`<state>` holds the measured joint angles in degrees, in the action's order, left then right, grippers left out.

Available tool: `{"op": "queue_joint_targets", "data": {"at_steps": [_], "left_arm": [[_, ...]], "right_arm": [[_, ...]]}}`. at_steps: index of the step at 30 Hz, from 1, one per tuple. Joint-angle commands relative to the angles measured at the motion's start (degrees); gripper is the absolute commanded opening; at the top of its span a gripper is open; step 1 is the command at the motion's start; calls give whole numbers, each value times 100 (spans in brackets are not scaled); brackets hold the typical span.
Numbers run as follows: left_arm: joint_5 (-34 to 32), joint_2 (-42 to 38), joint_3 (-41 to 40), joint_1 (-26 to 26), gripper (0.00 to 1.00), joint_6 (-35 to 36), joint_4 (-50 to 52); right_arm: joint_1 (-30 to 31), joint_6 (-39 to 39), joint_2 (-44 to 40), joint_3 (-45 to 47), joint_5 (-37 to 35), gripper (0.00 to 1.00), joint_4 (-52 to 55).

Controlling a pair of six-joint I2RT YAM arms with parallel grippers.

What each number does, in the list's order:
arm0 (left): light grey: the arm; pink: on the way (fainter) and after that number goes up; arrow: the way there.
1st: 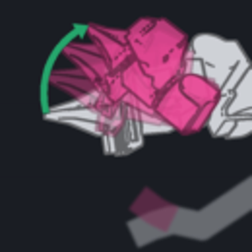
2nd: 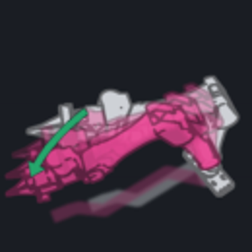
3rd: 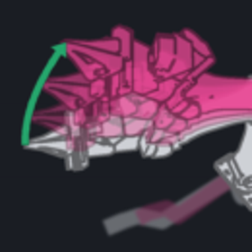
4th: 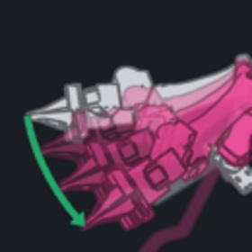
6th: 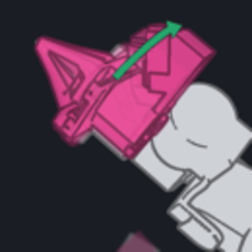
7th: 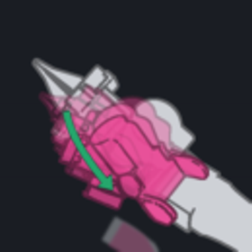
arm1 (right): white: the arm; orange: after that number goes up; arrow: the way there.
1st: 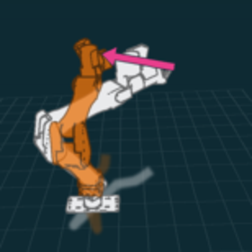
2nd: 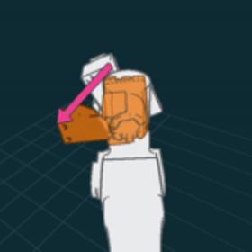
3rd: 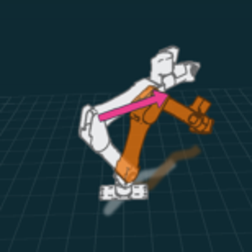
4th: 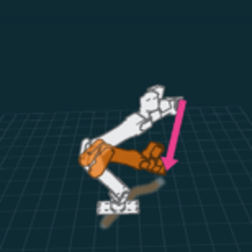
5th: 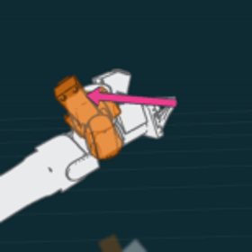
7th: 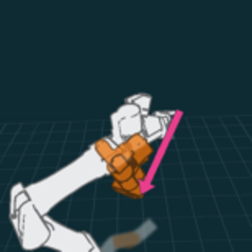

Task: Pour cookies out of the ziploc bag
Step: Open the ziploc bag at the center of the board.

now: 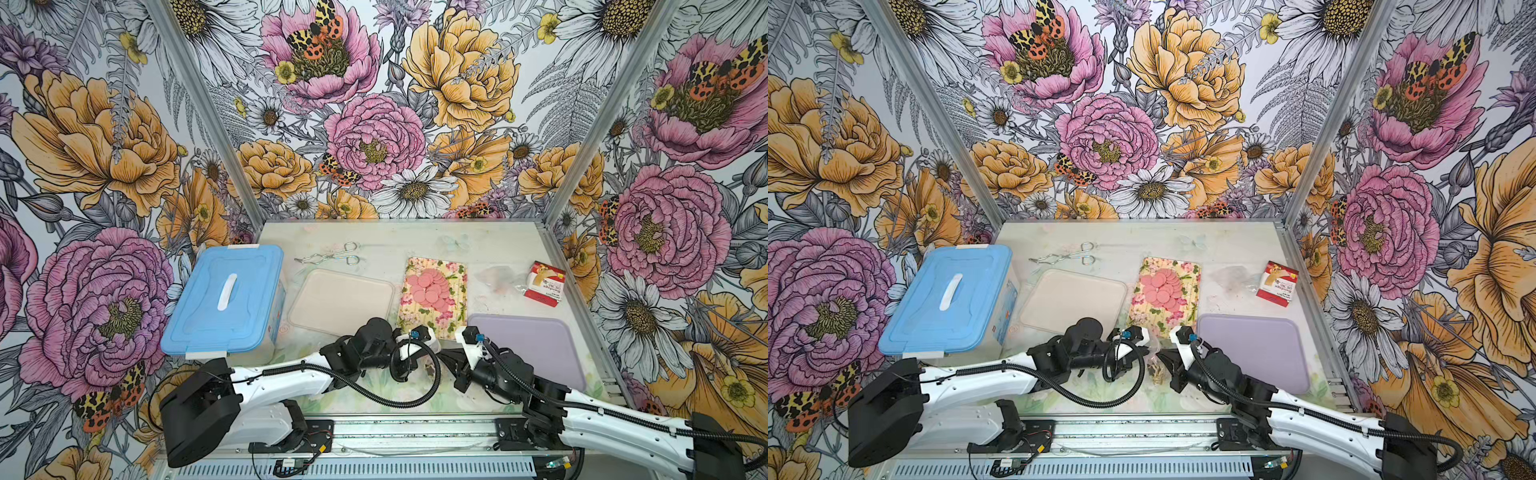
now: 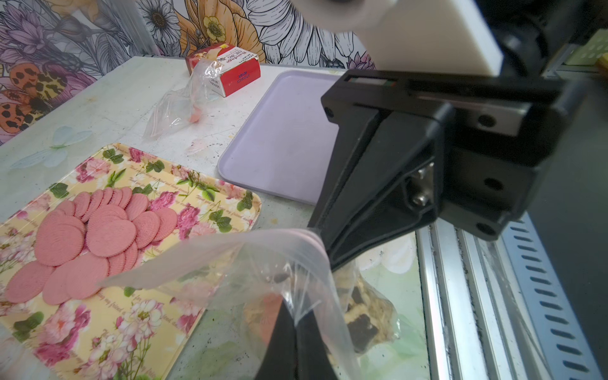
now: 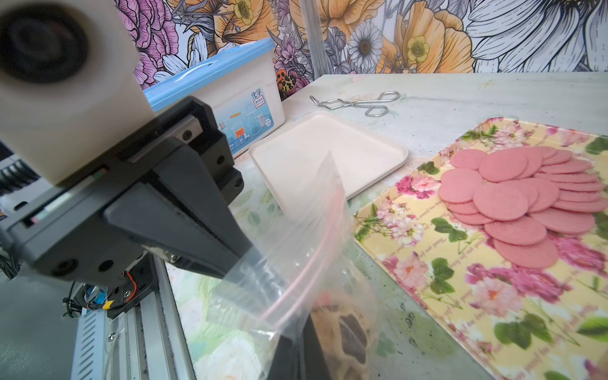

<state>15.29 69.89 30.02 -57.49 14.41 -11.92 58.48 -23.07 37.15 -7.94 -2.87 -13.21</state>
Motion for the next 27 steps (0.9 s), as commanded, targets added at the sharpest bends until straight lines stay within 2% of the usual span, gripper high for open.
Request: {"op": "queue_joint_targets", "data": {"at_steps": [1, 8, 20, 27], "left_arm": [[-473, -80, -56, 164, 0, 105, 550], [-504, -344, -198, 488, 0, -2, 524], [-552, -583, -286, 569, 0, -53, 503], [-588, -555, -264, 573, 0, -43, 531]], "right_arm": [[-108, -70, -56, -137, -775, 0, 432], [-115, -75, -19, -198, -793, 0, 574], [-117, -57, 18, -225, -887, 0, 615], [-134, -303, -413, -69, -1399, 0, 763]]}}
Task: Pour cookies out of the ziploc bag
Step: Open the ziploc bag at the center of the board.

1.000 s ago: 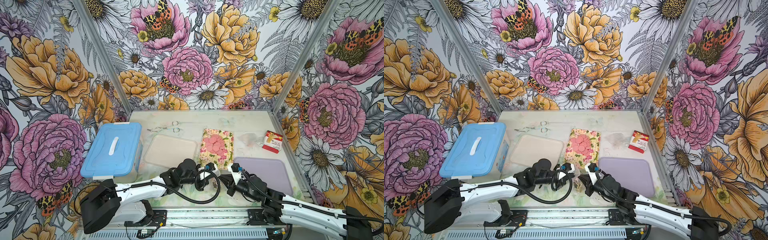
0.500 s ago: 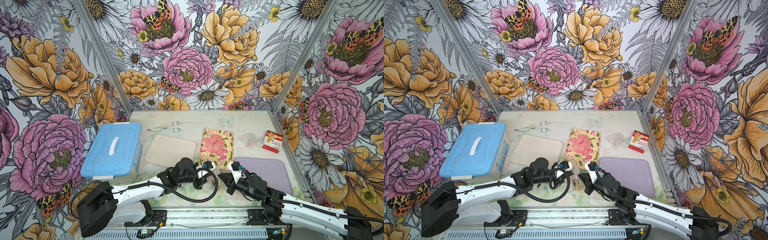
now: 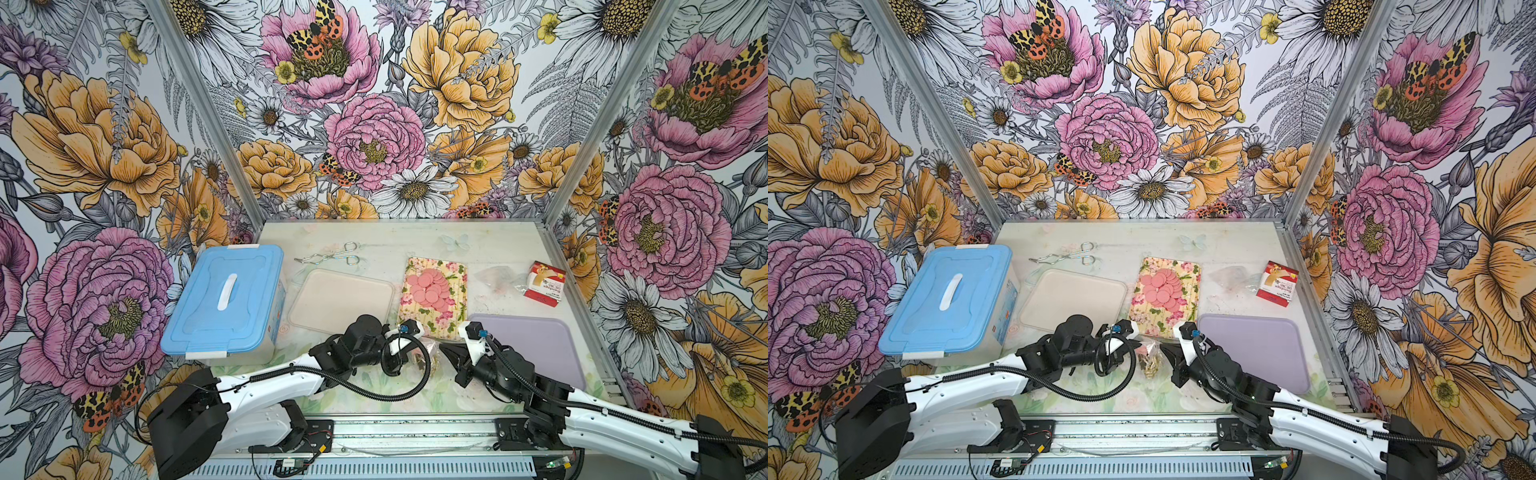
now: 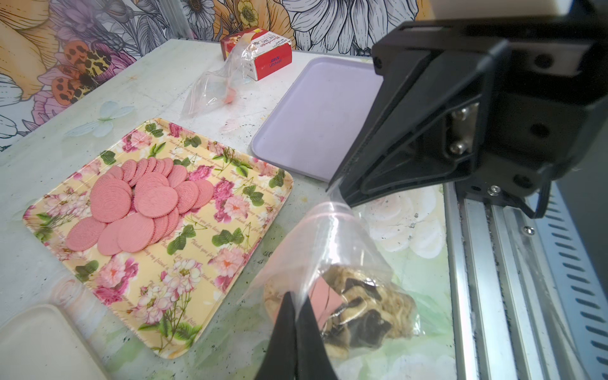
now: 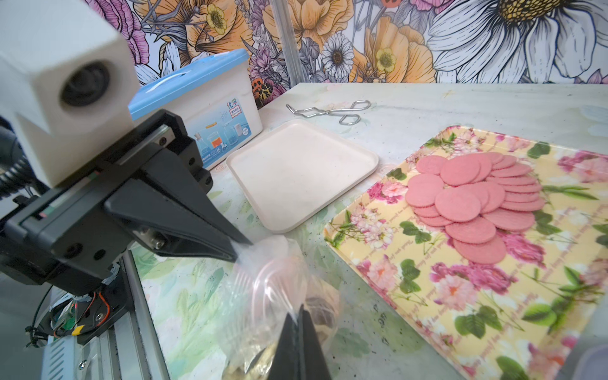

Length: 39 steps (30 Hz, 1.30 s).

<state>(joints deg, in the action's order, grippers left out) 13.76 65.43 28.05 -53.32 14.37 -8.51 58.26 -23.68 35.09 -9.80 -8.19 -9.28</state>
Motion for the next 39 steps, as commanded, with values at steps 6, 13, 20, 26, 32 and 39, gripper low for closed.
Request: {"op": "queue_joint_targets", "data": {"at_steps": [6, 13, 20, 26, 32, 39], "left_arm": [[-475, -73, -63, 157, 0, -31, 200], [-48, 92, 6, 149, 4, 38, 253], [542, 581, 185, -15, 12, 171, 262], [345, 660, 214, -69, 28, 180, 233], [-621, 617, 190, -69, 37, 83, 236], [-446, 945, 363, -47, 39, 82, 369]], "right_arm": [[-131, -400, -38, 102, -977, 0, 427], [-192, -365, -139, 135, -769, 0, 365], [-192, -139, 219, 192, 298, 0, -374], [-192, -77, 1216, 32, 756, 0, -920], [-192, -26, 1393, -5, 926, 0, -1018], [-185, -48, 814, 135, 1083, 0, -970]]}}
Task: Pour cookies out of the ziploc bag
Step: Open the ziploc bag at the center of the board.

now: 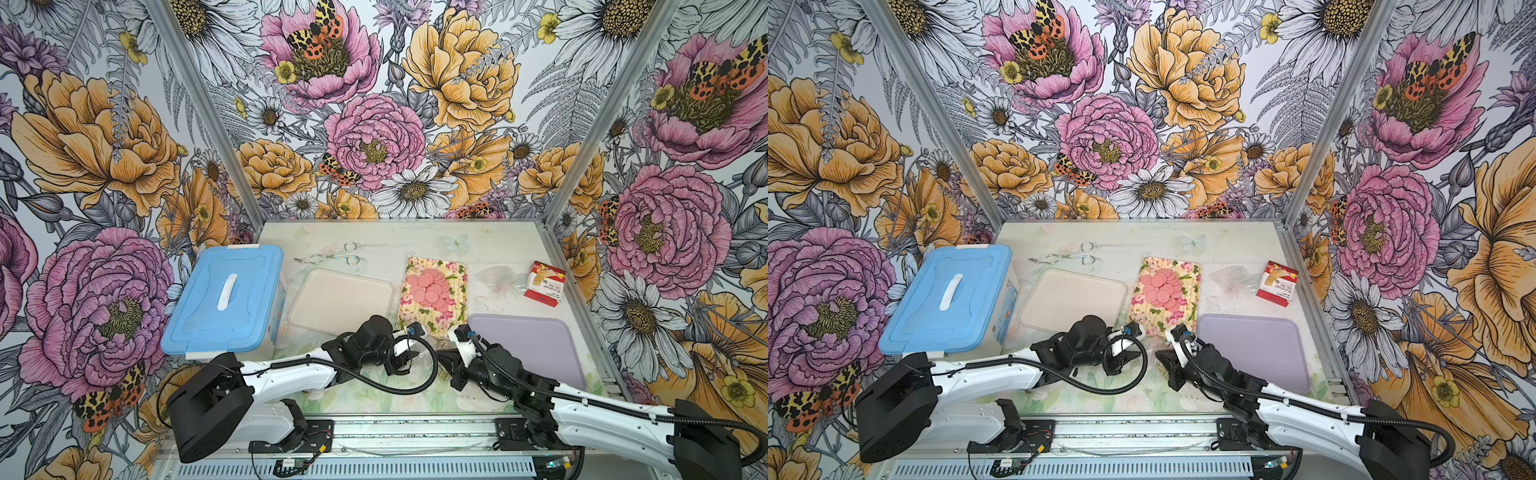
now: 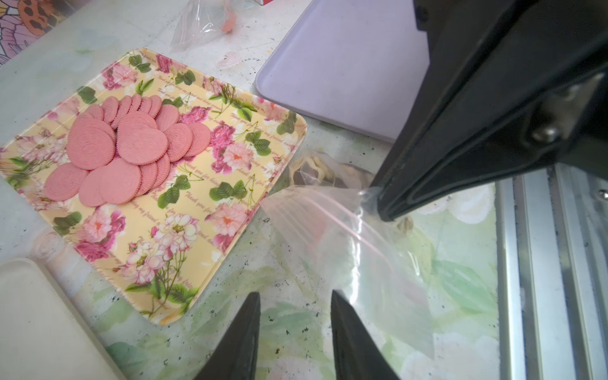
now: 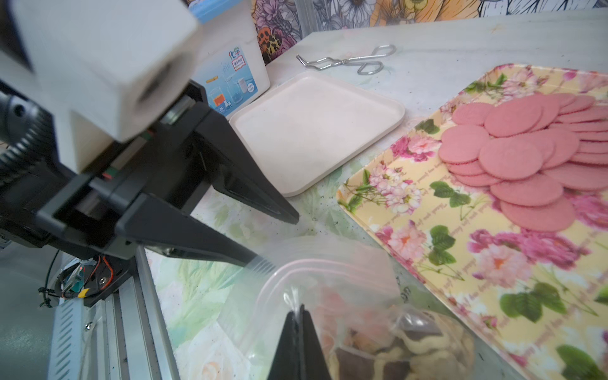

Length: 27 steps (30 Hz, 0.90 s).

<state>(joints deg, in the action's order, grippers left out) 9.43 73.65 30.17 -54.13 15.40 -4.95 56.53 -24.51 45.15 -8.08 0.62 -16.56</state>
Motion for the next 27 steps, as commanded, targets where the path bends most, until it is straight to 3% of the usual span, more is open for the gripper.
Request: {"op": "queue_joint_targets", "data": {"at_steps": [1, 8, 13, 27], "left_arm": [[72, 170, 173, 31, 40, -18, 5], [724, -82, -30, -10, 50, 14, -376], [771, -303, -180, -7, 55, 43, -533], [1016, 227, 85, -26, 53, 60, -541]], "right_arm": [[-10, 19, -223, -36, 272, 0, -260], [-11, 41, 106, -89, 406, 0, -421], [-2, 52, 426, -155, 581, 0, -589], [16, 43, 515, -140, 864, 0, -788]]}}
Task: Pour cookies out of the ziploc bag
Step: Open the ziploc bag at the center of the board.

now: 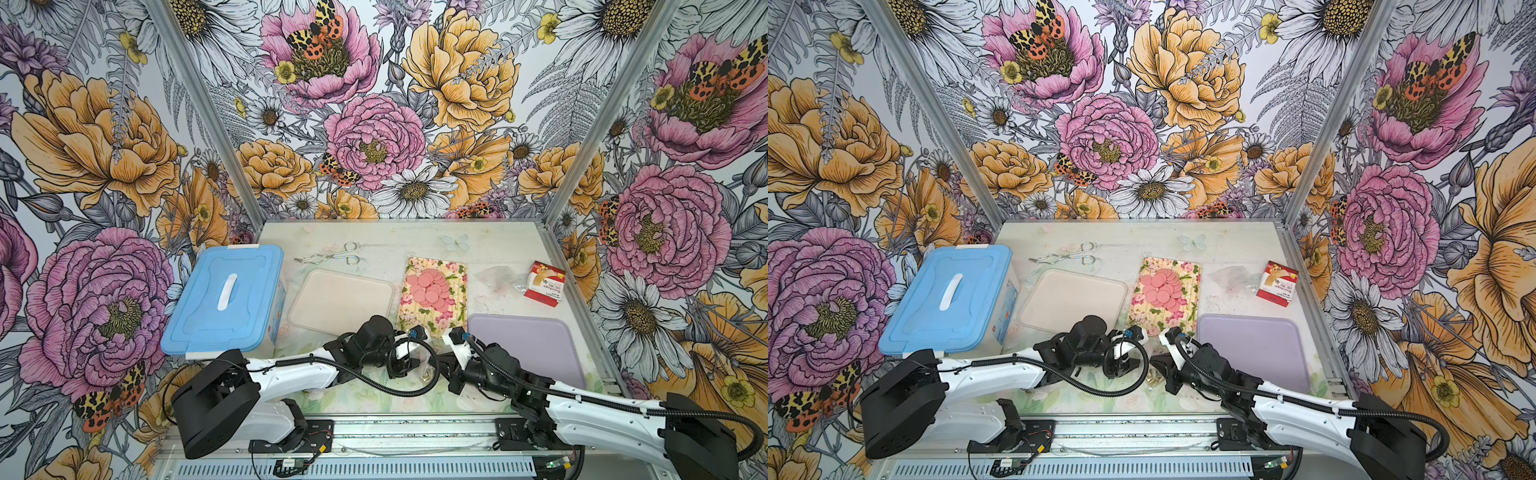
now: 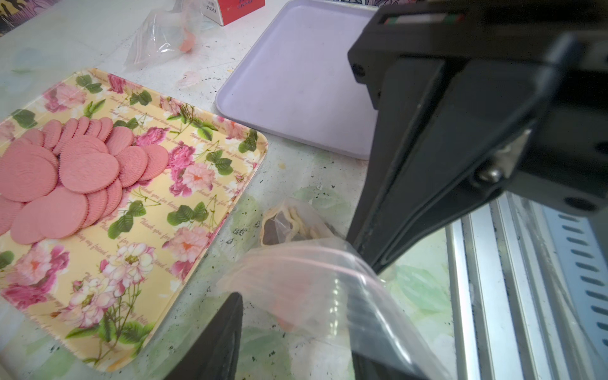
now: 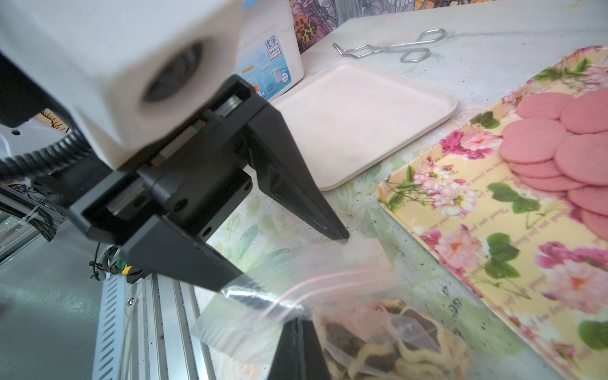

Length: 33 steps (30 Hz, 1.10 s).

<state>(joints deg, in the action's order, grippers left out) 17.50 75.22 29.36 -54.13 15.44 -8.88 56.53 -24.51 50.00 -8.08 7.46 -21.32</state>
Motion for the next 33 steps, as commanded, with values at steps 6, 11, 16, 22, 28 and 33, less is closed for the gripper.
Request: {"op": "queue_joint_targets", "data": {"at_steps": [6, 11, 16, 22, 28, 33], "left_arm": [[157, 303, 295, -106, 47, 77, -201], [52, 268, 291, -169, 1, 108, -201], [-310, 136, 228, -130, 0, 40, -174], [-888, 63, 250, 55, 0, -135, 69], [-984, 142, 307, 124, 0, -193, 172], [-1082, 124, 307, 154, 0, -208, 216]], "right_arm": [[24, 52, 203, -168, 229, 0, -401], [24, 69, 174, -184, 115, 0, -323], [18, -13, 10, -229, -367, 0, 68], [-1, -245, -772, -180, -1721, 0, 998], [-13, -360, -1403, -185, -2222, 0, 1764], [-19, -440, -1145, -299, -2447, 0, 1894]]}}
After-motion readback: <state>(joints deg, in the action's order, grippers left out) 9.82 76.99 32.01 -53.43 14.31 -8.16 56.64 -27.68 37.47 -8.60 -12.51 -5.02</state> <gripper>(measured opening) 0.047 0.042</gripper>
